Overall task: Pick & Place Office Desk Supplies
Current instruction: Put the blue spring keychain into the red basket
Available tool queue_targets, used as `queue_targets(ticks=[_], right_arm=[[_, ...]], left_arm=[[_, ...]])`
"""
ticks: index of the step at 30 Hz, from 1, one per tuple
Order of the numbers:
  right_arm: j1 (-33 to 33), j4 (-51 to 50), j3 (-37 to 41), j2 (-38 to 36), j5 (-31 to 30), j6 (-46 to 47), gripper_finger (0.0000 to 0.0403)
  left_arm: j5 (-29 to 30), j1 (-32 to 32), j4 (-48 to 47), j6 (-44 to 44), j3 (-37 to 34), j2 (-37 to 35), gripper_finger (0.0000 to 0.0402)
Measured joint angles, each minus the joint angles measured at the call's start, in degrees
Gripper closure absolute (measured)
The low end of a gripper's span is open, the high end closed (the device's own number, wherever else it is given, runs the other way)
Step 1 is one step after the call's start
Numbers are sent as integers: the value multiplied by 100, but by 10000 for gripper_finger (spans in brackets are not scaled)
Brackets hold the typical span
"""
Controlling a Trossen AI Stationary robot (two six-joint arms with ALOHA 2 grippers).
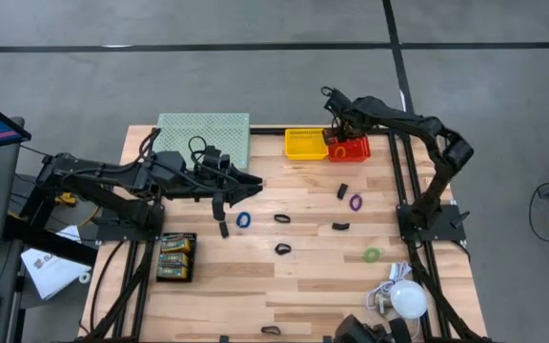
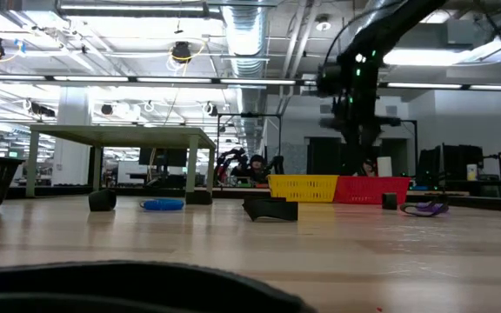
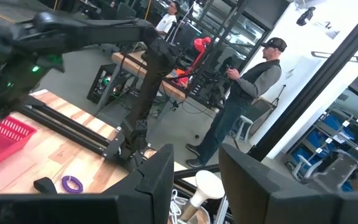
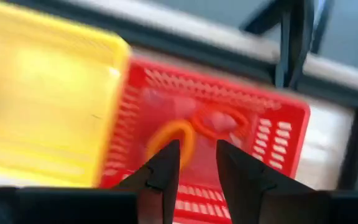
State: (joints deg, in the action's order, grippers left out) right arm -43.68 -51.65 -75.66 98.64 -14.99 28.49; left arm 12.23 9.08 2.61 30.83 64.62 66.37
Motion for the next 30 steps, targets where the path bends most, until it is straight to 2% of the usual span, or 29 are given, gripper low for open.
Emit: queue_targets(ticks=[7,11,17,21,25,30], right_arm=[[527,829,0,-1423,-5,352,299],[980,978,-2,-2256,35,455,299],[2114,850,-2,-3165,255,719,299],[3036,898,-2,-3470,132,1279,299],[3861,935,-2,-3596,-360,1848,299],[4687,1160,-2,-3641,-977,2357,298]], left_arm=[[-236,0,-103,0,0,0,279],[-466,51,-226,118,0,0,279],[-509,296,-676,152,0,0,279],[-513,545,-1592,522,2,0,279],[-661,916,-2961,1023,2,3,279],[-658,1438,-4304,939,4,349,279]])
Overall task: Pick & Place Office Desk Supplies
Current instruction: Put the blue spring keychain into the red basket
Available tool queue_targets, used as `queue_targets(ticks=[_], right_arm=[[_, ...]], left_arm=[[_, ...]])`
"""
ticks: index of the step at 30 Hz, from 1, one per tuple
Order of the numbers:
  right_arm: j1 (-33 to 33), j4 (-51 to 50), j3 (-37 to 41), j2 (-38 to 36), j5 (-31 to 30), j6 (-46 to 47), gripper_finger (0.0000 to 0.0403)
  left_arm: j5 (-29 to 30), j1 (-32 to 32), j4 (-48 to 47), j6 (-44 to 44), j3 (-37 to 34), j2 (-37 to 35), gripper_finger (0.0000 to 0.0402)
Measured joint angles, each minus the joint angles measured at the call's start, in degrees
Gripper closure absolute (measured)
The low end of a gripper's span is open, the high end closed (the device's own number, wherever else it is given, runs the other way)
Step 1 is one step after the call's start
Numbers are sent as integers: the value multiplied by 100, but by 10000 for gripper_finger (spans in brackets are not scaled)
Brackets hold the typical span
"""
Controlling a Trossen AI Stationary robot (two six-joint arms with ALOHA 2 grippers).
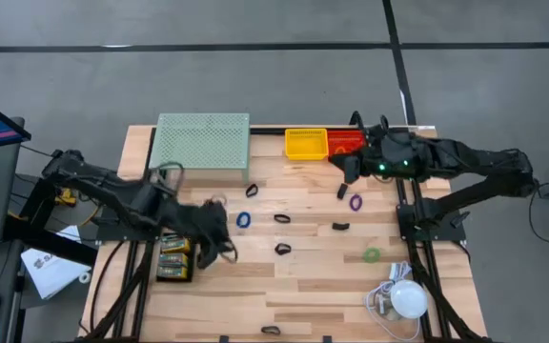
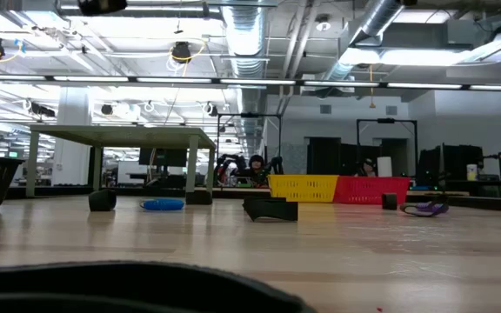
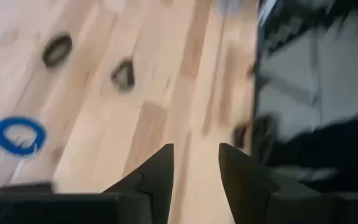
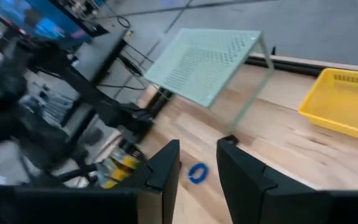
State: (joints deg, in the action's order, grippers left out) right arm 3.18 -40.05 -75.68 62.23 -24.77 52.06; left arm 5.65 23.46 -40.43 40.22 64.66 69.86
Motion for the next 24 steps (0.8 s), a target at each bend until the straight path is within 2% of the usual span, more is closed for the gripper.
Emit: queue_targets(ticks=[5,13,18,24], right_arm=[[656,374,0,-10,-655,340,298],[1355,1181,0,-12,-1353,348,298],[1555,1389,0,-12,-1450,319,298],[1676,1397,0,-10,-1459,331,298]], left_arm=[[110,82,-326,-1087,2,909,279],[164,-608,-367,-1933,-2,2403,250],[358,-1095,-121,-2375,-2,2783,226],[324,-1585,400,-2643,-114,2848,227]])
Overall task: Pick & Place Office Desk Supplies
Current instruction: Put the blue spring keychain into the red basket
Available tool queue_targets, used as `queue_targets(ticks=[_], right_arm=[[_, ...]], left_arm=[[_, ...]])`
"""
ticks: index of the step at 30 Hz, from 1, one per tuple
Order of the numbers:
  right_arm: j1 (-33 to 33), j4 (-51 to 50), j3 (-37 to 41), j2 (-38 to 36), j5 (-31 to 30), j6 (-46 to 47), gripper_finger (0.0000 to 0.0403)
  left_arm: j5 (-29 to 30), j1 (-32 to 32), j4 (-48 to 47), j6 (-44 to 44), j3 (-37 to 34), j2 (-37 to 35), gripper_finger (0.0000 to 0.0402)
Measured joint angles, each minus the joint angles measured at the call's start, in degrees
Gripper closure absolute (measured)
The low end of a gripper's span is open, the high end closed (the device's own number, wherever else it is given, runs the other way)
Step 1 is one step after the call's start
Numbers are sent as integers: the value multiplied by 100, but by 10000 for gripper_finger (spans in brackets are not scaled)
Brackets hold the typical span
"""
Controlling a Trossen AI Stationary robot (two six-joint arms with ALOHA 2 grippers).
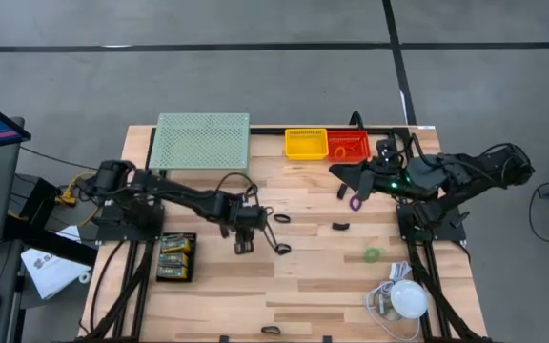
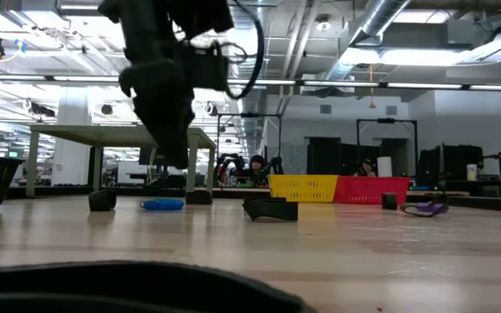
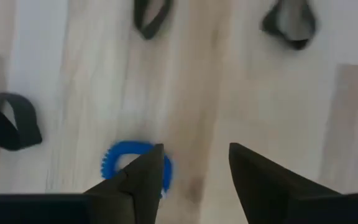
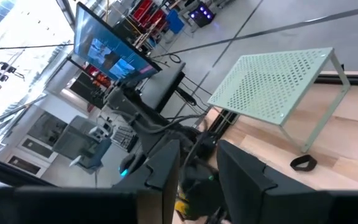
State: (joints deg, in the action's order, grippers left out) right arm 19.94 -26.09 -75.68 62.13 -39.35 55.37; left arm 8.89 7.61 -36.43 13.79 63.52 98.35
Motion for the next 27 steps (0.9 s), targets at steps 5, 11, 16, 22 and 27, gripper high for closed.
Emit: queue_targets(ticks=[5,11,16,22,27], right_arm=[[163,2,0,0,-192,13,298],[260,0,0,0,-359,-9,298],[260,0,0,0,-411,-28,298],[260,0,0,0,-418,-28,298],[260,0,0,0,-411,-28,298]], left_arm=[[-396,-305,184,72,-294,-33,241],[-589,-324,494,266,-632,-33,248],[-525,-321,799,503,-881,-33,246],[-337,-323,1379,751,-1208,-37,257],[-270,-362,1537,926,-1421,-49,277]])
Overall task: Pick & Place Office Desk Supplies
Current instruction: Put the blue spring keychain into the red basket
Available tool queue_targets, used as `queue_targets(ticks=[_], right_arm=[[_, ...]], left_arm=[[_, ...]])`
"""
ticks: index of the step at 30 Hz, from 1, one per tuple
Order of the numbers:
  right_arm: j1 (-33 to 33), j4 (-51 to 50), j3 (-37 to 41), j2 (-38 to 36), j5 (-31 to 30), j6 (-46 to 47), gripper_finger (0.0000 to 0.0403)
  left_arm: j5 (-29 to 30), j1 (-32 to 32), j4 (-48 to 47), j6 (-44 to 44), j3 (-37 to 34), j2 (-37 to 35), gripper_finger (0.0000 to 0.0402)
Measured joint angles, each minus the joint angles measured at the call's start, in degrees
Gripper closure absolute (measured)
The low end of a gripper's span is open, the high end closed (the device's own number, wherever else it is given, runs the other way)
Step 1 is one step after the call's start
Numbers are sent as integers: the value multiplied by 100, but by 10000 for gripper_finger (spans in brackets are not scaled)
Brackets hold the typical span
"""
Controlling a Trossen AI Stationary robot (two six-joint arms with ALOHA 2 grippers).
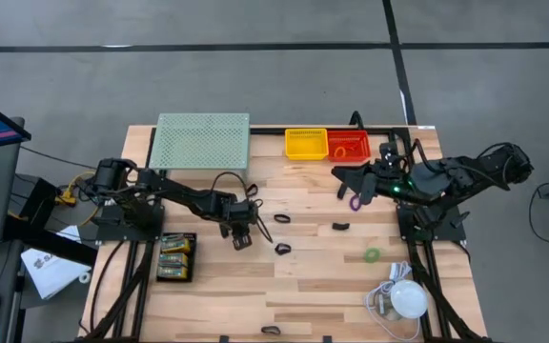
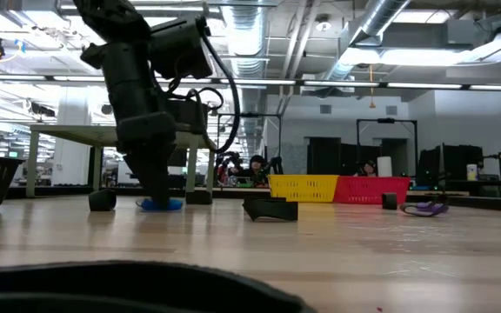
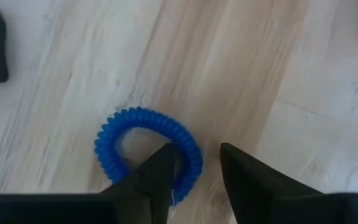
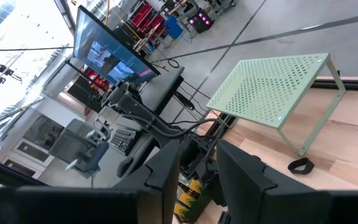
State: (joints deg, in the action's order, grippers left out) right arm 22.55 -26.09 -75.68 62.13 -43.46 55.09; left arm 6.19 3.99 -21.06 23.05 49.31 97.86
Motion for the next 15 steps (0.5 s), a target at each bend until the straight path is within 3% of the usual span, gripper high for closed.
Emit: queue_targets(ticks=[4,10,15], right_arm=[[70,0,0,0,-1,0,298],[233,0,0,0,-4,-8,298],[445,-7,0,13,-19,-153,298]], left_arm=[[49,0,257,35,-173,-25,309],[-163,-11,649,164,-198,-17,389],[-1371,8,1568,281,-209,-116,394]])
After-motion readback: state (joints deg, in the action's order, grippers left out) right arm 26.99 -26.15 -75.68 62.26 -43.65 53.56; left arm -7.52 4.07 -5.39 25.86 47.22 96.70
